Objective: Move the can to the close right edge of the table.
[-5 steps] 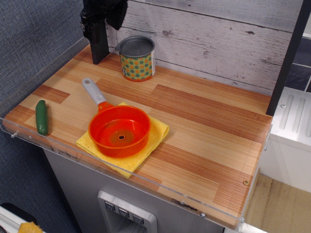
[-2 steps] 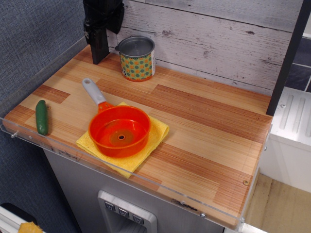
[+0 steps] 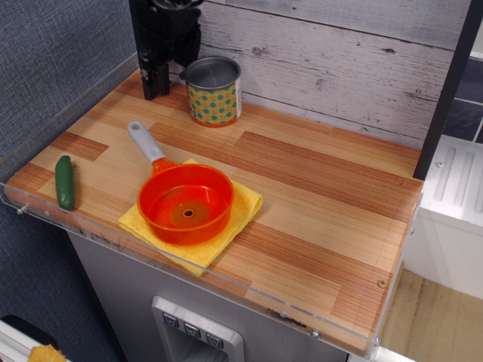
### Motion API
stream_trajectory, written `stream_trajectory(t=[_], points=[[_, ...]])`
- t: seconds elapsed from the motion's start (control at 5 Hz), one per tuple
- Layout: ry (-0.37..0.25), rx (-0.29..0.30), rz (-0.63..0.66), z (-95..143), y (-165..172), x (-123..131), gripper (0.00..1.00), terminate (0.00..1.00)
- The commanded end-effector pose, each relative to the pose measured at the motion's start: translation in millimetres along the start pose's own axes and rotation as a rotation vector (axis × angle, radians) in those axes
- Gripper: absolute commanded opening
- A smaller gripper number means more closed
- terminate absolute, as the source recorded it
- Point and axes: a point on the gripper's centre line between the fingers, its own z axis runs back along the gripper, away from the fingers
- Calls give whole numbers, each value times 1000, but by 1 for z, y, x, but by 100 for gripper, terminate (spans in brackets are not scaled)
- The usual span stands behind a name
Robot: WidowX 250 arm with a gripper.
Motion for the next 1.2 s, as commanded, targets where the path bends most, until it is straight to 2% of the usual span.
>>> stream_trajectory(t=[0.0, 0.4, 0.6, 0.8, 1.0], points=[[-2, -69, -49, 17, -4, -12, 100, 0], [16, -61, -114, 32, -6, -36, 100, 0], [48, -27, -164, 38, -6, -53, 100, 0], [78, -58, -218, 44, -10, -70, 100, 0], [97, -63, -265, 49, -11, -86, 100, 0]])
